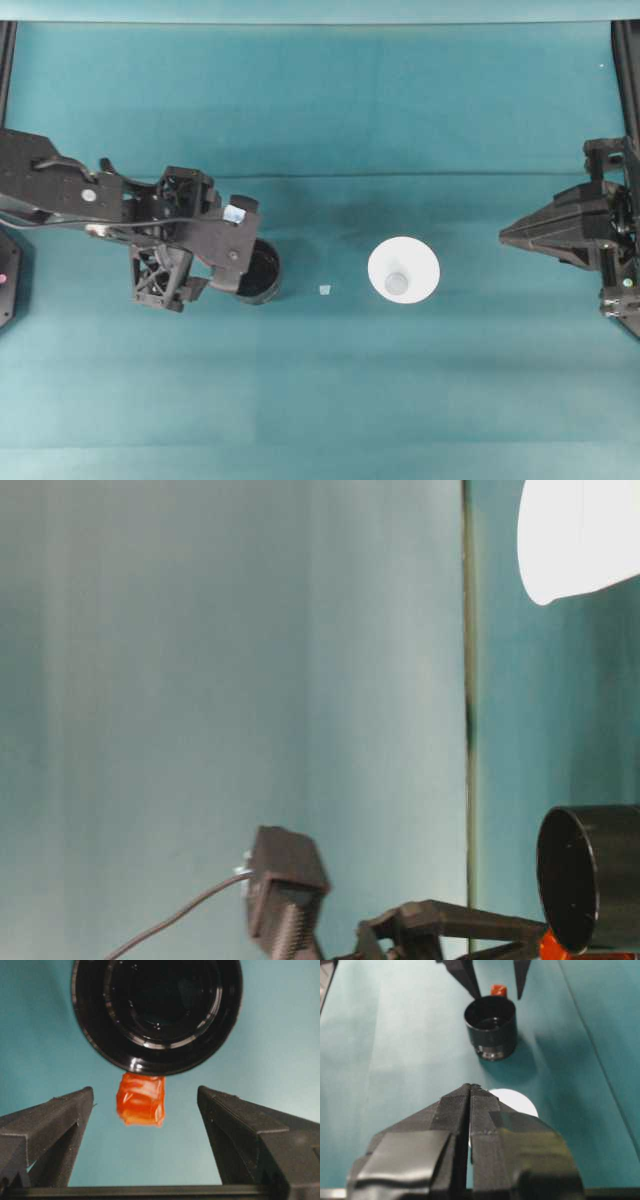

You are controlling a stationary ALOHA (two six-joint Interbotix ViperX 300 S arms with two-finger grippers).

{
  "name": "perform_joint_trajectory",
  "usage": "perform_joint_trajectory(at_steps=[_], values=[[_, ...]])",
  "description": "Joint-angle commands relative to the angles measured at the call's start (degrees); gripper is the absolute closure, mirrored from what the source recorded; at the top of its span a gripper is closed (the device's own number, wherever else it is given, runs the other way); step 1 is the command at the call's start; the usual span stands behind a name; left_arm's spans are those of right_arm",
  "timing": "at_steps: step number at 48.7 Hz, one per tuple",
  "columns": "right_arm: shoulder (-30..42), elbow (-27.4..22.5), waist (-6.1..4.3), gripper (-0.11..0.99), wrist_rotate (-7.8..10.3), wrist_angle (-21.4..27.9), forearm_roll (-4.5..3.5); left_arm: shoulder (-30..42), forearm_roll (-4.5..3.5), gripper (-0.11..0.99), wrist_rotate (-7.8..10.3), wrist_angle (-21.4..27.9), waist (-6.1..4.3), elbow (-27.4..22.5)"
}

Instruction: Put the paper cup into the moved red handle cup holder.

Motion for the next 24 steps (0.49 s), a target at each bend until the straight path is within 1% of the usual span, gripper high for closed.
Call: perform_joint_trajectory(at_steps=[1,2,8,13,16,24], values=[[0.26,-1.23,-0.09,0.98,0.44,-0.26,0.09,0.62,0.26,-0.06,0.09,-1.14,0.09,-0.62],[0.26,-1.32,-0.09,0.98,0.44,-0.26,0.00,0.79,0.26,-0.06,0.09,-1.58,0.09,-0.62],[0.26,-1.23,-0.09,0.98,0.44,-0.26,0.09,2.20,0.26,-0.06,0.09,-3.78,0.09,-0.70],[0.26,-1.14,-0.09,0.98,0.44,-0.26,0.09,3.43,0.26,-0.06,0.09,-5.19,0.53,-0.70],[0.26,-1.14,-0.09,0.98,0.44,-0.26,0.09,3.87,0.26,-0.06,0.09,-5.27,0.79,-0.70],[0.35,-1.14,-0.09,0.98,0.44,-0.26,0.09,4.13,0.26,-0.05,0.09,-4.92,0.79,-0.53]])
